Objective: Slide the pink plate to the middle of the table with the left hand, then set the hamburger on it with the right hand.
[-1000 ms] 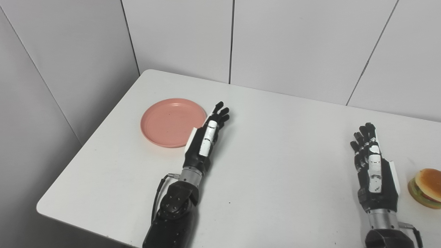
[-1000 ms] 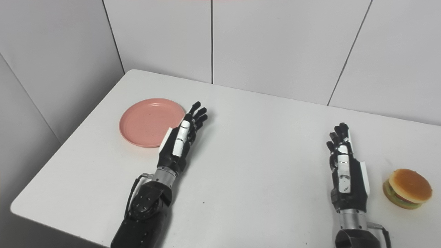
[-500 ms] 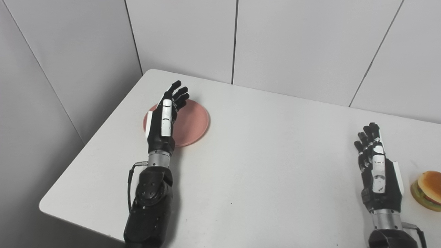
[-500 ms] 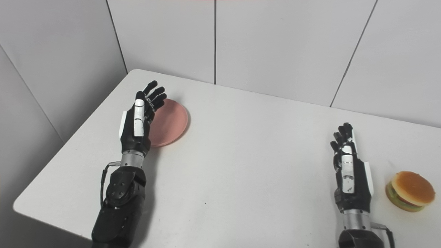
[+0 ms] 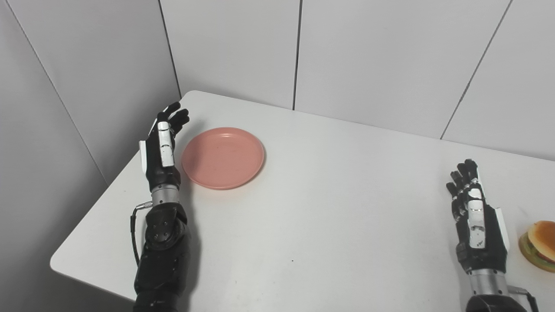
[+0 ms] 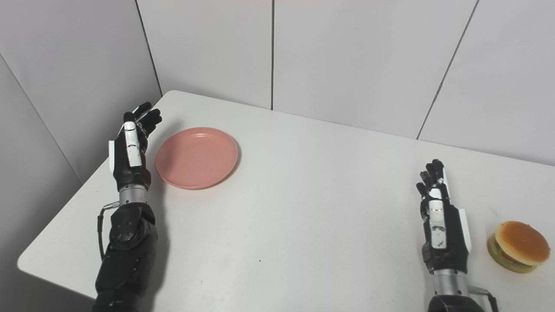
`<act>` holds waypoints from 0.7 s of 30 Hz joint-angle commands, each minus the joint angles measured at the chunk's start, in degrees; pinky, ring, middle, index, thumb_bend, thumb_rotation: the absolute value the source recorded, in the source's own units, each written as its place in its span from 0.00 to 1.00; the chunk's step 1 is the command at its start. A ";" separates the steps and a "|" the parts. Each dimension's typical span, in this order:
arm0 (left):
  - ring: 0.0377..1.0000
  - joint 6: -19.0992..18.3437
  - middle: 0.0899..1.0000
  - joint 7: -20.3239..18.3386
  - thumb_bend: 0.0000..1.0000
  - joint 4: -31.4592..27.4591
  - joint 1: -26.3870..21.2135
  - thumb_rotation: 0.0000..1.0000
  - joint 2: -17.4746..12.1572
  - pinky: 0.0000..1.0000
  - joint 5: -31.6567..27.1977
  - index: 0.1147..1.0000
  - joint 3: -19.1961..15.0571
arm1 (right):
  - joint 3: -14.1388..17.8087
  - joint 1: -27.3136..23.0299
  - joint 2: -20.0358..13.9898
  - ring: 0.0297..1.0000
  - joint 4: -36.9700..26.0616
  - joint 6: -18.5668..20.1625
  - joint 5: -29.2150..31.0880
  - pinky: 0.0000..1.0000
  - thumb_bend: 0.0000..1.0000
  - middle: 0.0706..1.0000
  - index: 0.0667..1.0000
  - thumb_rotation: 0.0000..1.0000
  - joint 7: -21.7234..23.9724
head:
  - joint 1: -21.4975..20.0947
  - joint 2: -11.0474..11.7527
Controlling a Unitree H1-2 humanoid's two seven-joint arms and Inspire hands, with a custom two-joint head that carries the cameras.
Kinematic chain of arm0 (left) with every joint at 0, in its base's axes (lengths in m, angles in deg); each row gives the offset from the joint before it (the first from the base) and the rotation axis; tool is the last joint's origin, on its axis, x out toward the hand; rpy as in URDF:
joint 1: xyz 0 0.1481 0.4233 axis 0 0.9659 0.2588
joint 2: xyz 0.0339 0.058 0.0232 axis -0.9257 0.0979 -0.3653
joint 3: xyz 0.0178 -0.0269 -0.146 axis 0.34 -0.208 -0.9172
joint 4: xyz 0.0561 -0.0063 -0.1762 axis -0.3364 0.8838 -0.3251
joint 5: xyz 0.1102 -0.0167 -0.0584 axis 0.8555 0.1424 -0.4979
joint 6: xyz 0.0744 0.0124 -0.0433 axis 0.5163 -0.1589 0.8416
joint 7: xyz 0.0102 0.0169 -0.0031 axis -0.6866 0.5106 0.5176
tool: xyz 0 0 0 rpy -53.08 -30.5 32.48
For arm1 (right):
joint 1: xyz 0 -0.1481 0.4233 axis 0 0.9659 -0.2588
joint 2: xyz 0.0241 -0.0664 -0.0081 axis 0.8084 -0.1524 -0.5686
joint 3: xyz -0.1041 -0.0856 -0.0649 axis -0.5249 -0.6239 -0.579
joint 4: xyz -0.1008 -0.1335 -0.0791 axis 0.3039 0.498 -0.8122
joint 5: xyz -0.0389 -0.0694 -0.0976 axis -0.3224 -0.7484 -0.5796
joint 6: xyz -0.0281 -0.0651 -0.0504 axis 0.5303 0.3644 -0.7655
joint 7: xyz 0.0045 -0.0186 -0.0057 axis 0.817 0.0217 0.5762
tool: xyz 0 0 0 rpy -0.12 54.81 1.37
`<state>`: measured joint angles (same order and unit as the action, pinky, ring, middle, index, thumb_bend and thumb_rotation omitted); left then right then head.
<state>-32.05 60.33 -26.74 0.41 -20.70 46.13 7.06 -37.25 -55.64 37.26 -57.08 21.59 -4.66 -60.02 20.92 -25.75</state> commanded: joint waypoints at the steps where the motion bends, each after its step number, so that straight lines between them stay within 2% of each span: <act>1: 0.72 3.43 0.69 1.25 0.68 0.37 -2.76 1.00 -1.78 0.76 0.64 0.67 -0.36 | 0.40 7.21 -0.20 1.00 7.16 -0.93 0.04 1.00 0.53 1.00 1.00 0.94 0.81 | 0.05 -0.06; 8: 0.71 6.41 0.70 1.76 0.70 7.53 -4.52 1.00 -3.61 0.77 -2.04 0.68 -2.18 | 0.32 7.26 0.00 1.00 6.84 -0.98 0.03 1.00 0.51 1.00 1.00 0.94 0.73 | -0.04 0.14; 11: 0.74 6.41 0.72 1.85 0.70 8.92 -4.37 1.00 -4.39 0.83 -1.46 0.71 -1.95 | 0.38 7.31 0.10 1.00 6.74 -1.02 0.38 1.00 0.49 1.00 1.00 0.94 0.94 | -0.03 0.15; 13: 0.77 6.31 0.75 0.49 0.70 9.79 -4.09 1.00 -5.02 0.84 -2.05 0.74 -1.36 | 0.54 7.33 0.25 1.00 6.77 -1.16 0.68 1.00 0.48 1.00 1.00 0.94 0.91 | -0.03 0.15; 21: 0.87 -0.01 0.83 -3.46 0.71 9.29 -2.68 1.00 -6.35 0.89 -3.58 0.82 1.51 | 0.25 7.49 0.10 1.00 6.41 -0.98 -0.52 1.00 0.52 1.00 1.00 0.95 0.20 | -0.38 -0.16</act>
<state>-31.57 58.65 -16.31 -2.00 -25.95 42.86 8.04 -37.24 -55.71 37.31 -57.03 21.58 -4.78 -60.11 20.48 -25.84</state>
